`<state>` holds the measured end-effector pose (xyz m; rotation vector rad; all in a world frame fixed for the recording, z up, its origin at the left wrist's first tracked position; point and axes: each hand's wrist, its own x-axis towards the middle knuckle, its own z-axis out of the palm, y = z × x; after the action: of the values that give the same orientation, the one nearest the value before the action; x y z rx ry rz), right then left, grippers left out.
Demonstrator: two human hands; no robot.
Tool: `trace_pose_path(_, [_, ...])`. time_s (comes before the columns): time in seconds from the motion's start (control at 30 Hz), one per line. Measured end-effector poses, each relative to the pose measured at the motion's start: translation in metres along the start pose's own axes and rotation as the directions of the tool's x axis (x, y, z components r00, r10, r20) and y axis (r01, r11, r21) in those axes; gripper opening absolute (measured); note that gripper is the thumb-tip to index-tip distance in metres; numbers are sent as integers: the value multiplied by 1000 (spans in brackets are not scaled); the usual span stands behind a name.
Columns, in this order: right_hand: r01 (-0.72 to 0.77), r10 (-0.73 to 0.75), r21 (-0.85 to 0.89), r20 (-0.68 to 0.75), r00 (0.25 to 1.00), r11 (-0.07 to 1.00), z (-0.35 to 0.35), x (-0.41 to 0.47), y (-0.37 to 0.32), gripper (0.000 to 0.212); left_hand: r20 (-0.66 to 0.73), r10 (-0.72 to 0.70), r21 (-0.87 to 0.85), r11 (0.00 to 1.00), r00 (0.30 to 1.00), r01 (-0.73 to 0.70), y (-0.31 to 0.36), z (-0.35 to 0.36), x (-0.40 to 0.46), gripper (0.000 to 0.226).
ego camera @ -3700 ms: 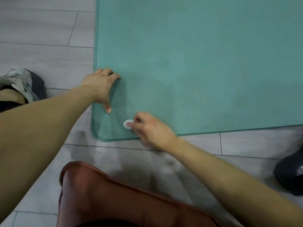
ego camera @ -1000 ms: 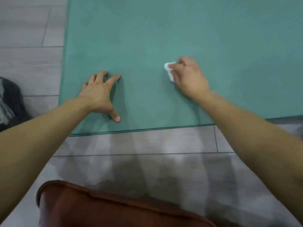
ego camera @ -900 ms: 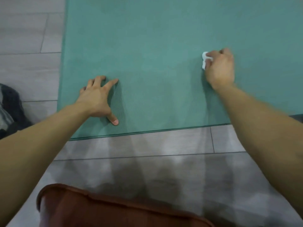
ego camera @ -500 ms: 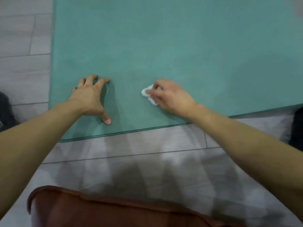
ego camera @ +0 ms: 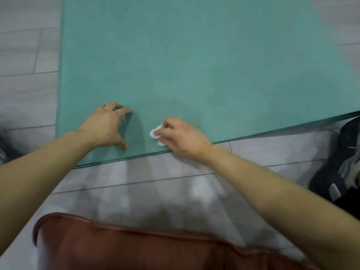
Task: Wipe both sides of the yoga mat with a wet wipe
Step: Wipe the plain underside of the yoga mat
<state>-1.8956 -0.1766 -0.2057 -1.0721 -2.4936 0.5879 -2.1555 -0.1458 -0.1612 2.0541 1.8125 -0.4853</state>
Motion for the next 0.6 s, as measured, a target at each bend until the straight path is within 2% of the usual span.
trace_pose_path(0.03, [-59, 58, -30, -40, 998, 998, -13, -5, 22, 25, 20, 16, 26, 1000, 1000, -16, 8, 1, -3, 139])
trace_pose_path(0.1, [-327, 306, -128, -158, 939, 936, -48, -23, 77, 28, 48, 30, 74, 997, 998, -34, 28, 7, -10, 146])
trace_pose_path(0.17, [-596, 529, -140, -333, 780, 791, -84, -53, 126, 31, 3, 56, 99, 994, 998, -57, 48, 17, -17, 138])
trace_pose_path(0.23, [-787, 685, -38, -466, 559, 616, -97, -77, 143, 39, -75, 123, 114, 987, 990, -114, 62, 24, -19, 120])
trace_pose_path(0.27, [-846, 745, 51, -504, 437, 531, -92, -80, 134, 39, -105, 171, 121, 980, 980, -158, 65, 23, -18, 112])
trace_pose_path(0.3, [-867, 778, 127, -518, 356, 482, -81, -77, 115, 37, -125, 224, 131, 969, 967, -208, 64, 21, -16, 103])
trace_pose_path(0.33, [-859, 789, 172, -511, 340, 482, -63, -70, 90, 34, -133, 284, 151, 953, 950, -264, 62, 19, -15, 95])
trace_pose_path(0.37, [-824, 773, 178, -496, 397, 537, -43, -60, 63, 30, -135, 344, 183, 930, 929, -318, 59, 18, -15, 86])
trace_pose_path(0.4, [-761, 730, 158, -458, 508, 629, -23, -49, 37, 28, -140, 397, 223, 905, 907, -362, 58, 19, -17, 77])
trace_pose_path(0.47, [-540, 535, 62, -269, 801, 839, 3, -29, -11, 24, -156, 500, 311, 843, 852, -438, 58, 26, -22, 59])
trace_pose_path(0.5, [-396, 392, 1, -153, 907, 918, 9, -25, -24, 22, -158, 539, 340, 816, 828, -467, 58, 31, -25, 51])
trace_pose_path(0.53, [-273, 268, -44, -83, 960, 961, 6, -23, -24, 21, -163, 565, 358, 798, 809, -485, 57, 36, -28, 43])
trace_pose_path(0.57, [-239, 236, -62, -52, 970, 969, -3, -23, -15, 21, -179, 582, 374, 786, 794, -492, 56, 39, -30, 36])
trace_pose_path(0.6, [-282, 279, -53, -59, 958, 958, -15, -28, 0, 22, -207, 594, 387, 780, 777, -493, 54, 42, -31, 31])
